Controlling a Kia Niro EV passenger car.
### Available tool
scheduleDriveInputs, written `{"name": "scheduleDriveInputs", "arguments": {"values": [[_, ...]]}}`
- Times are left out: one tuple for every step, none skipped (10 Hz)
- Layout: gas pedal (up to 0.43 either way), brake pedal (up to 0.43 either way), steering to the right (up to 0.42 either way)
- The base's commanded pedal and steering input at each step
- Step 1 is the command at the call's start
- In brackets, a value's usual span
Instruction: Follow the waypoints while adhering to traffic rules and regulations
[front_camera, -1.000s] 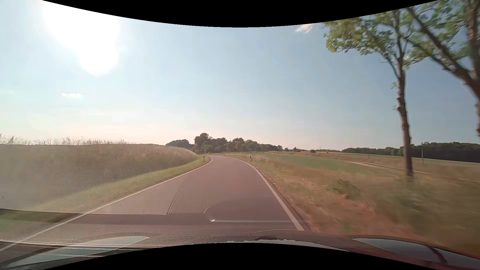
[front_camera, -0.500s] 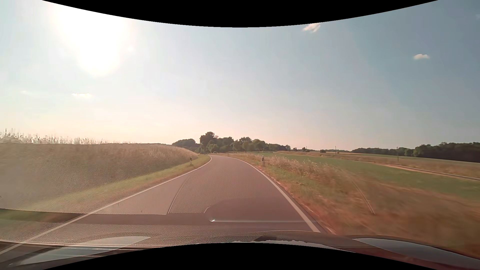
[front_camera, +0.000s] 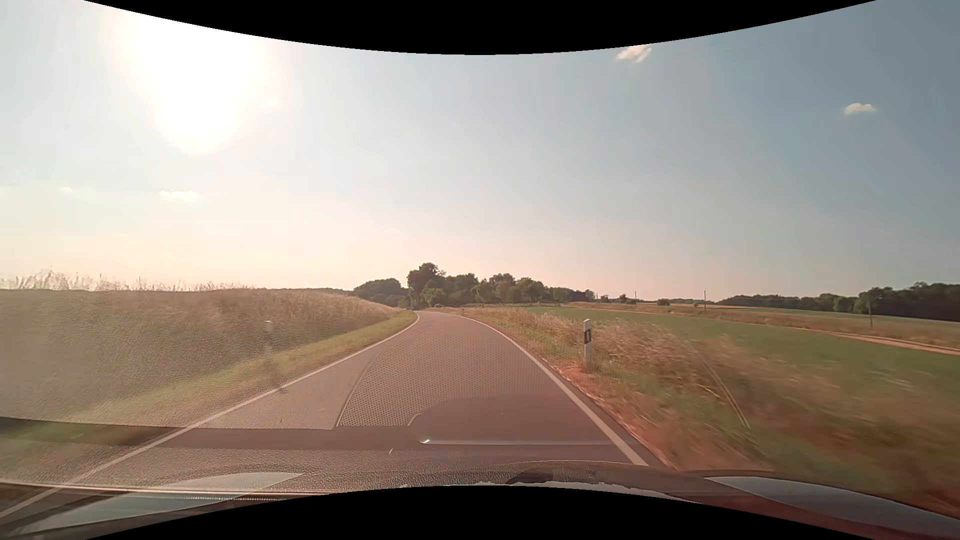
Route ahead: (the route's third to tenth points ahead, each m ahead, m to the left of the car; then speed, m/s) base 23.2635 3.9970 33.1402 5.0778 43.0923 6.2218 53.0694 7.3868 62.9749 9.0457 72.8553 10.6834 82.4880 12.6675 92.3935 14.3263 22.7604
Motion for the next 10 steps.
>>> {"name": "scheduleDriveInputs", "arguments": {"values": [[0.260, 0.000, -0.017], [0.268, 0.000, -0.019], [0.280, 0.000, -0.020], [0.280, 0.000, -0.020], [0.287, 0.000, -0.021], [0.287, 0.000, -0.021], [0.287, 0.000, -0.023], [0.287, 0.000, -0.025], [0.287, 0.000, -0.025], [0.287, 0.000, -0.025]]}}
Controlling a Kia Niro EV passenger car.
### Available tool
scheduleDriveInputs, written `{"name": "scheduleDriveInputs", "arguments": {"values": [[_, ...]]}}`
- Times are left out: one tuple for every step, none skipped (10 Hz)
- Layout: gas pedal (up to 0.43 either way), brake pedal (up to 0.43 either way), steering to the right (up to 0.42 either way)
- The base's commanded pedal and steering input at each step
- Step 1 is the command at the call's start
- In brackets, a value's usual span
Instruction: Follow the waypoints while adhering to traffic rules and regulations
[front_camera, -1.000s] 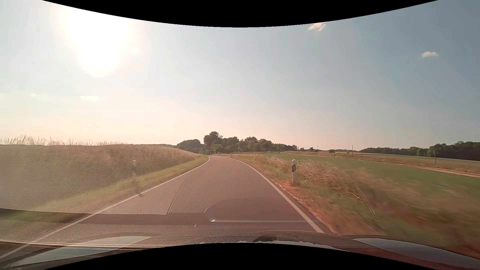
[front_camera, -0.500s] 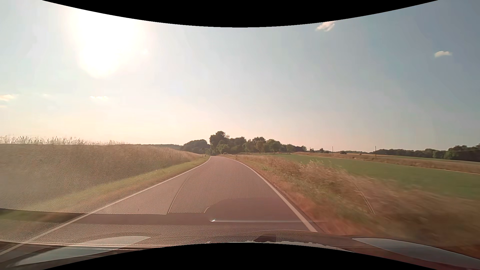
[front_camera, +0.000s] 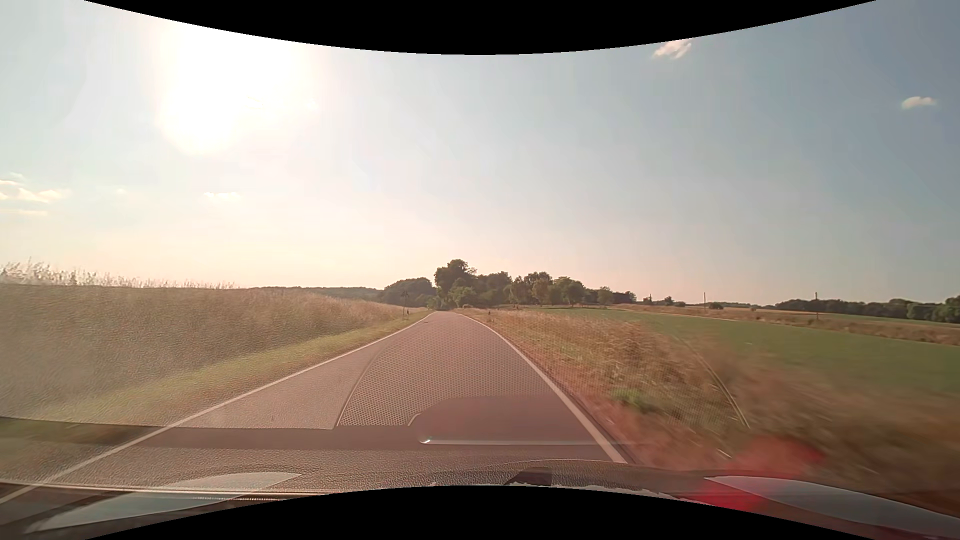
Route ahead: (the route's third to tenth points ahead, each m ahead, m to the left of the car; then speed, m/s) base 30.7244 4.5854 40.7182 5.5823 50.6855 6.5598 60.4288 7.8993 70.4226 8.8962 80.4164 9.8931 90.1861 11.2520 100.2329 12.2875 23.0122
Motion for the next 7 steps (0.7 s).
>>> {"name": "scheduleDriveInputs", "arguments": {"values": [[0.287, 0.000, -0.025], [0.287, 0.000, -0.025], [0.287, 0.000, -0.025], [0.287, 0.000, -0.025], [0.287, 0.000, -0.025], [0.287, 0.000, -0.023], [0.287, 0.000, -0.022]]}}
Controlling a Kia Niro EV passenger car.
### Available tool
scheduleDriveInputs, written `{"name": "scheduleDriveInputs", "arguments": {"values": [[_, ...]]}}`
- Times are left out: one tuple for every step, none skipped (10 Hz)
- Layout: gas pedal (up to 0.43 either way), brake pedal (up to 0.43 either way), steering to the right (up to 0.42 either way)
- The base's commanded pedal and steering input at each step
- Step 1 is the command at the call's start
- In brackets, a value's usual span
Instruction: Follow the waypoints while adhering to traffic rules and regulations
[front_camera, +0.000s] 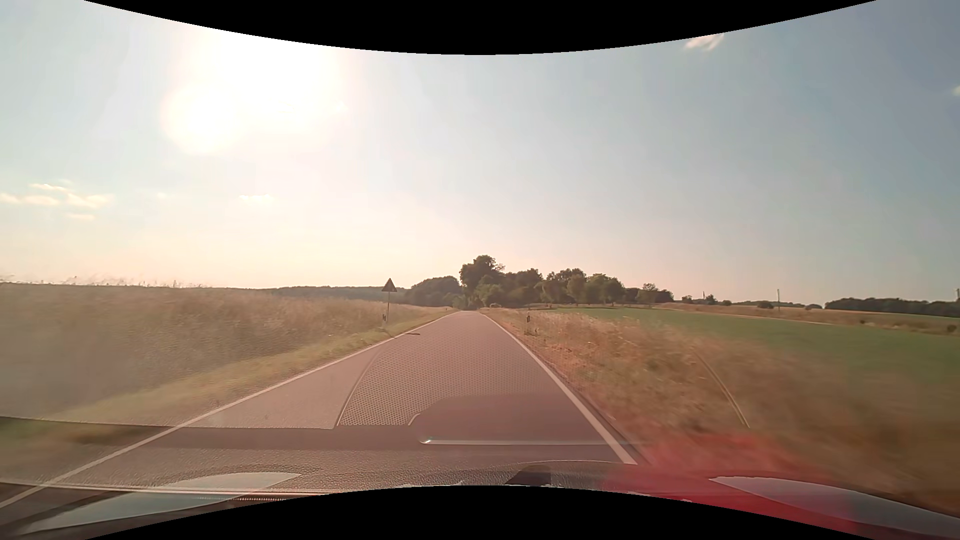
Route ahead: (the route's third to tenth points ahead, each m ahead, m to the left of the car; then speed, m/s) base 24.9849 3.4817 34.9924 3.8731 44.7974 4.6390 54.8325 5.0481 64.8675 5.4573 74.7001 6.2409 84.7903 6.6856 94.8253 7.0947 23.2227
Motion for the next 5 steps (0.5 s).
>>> {"name": "scheduleDriveInputs", "arguments": {"values": [[0.287, 0.000, -0.020], [0.287, 0.000, -0.017], [0.287, 0.000, -0.013], [0.287, 0.000, -0.011], [0.287, 0.000, -0.011]]}}
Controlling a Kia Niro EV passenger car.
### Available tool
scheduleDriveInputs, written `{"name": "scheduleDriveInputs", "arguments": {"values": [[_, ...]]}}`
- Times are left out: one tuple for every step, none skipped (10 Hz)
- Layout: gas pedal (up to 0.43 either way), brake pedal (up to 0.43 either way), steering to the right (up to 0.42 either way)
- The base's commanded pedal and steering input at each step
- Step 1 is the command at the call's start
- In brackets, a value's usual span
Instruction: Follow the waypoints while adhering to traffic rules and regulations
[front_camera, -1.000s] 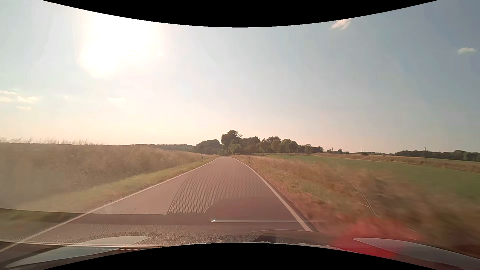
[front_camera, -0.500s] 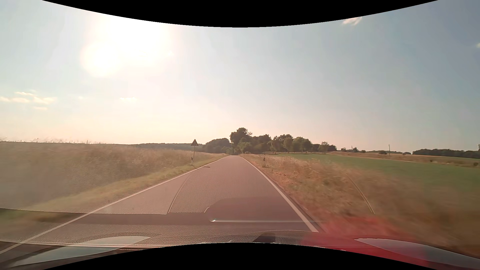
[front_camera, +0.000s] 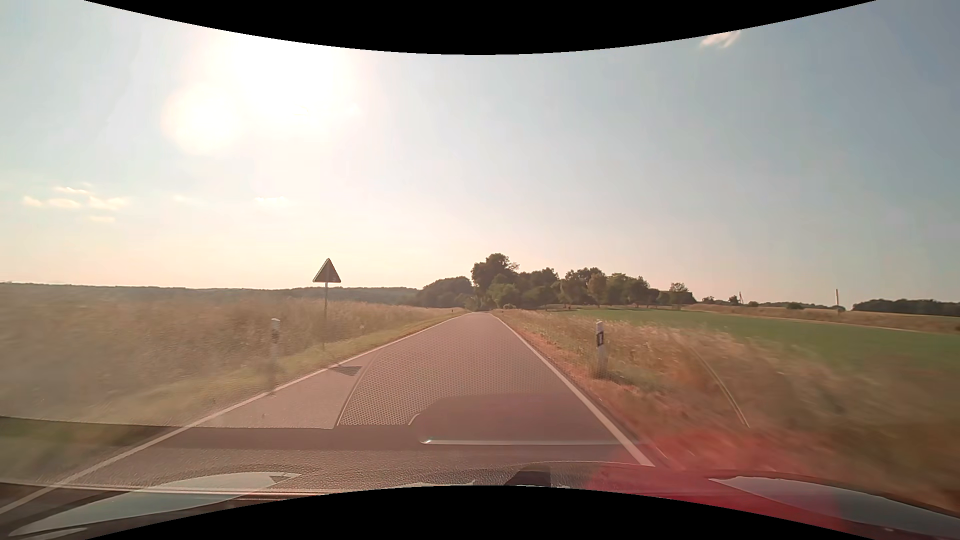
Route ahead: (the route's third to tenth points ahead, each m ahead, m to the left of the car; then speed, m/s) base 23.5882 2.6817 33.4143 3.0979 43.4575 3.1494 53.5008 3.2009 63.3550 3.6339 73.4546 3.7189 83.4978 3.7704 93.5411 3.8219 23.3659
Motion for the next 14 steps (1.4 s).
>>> {"name": "scheduleDriveInputs", "arguments": {"values": [[0.287, 0.000, -0.009], [0.287, 0.000, -0.007], [0.287, 0.000, -0.006], [0.287, 0.000, -0.005], [0.287, 0.000, -0.004], [0.287, 0.000, -0.003], [0.287, 0.000, -0.003], [0.287, 0.000, -0.001], [0.287, 0.000, -0.001], [0.287, 0.000, -0.001], [0.287, 0.000, -0.001], [0.287, 0.000, 0.001], [0.287, 0.000, 0.001], [0.287, 0.000, 0.001]]}}
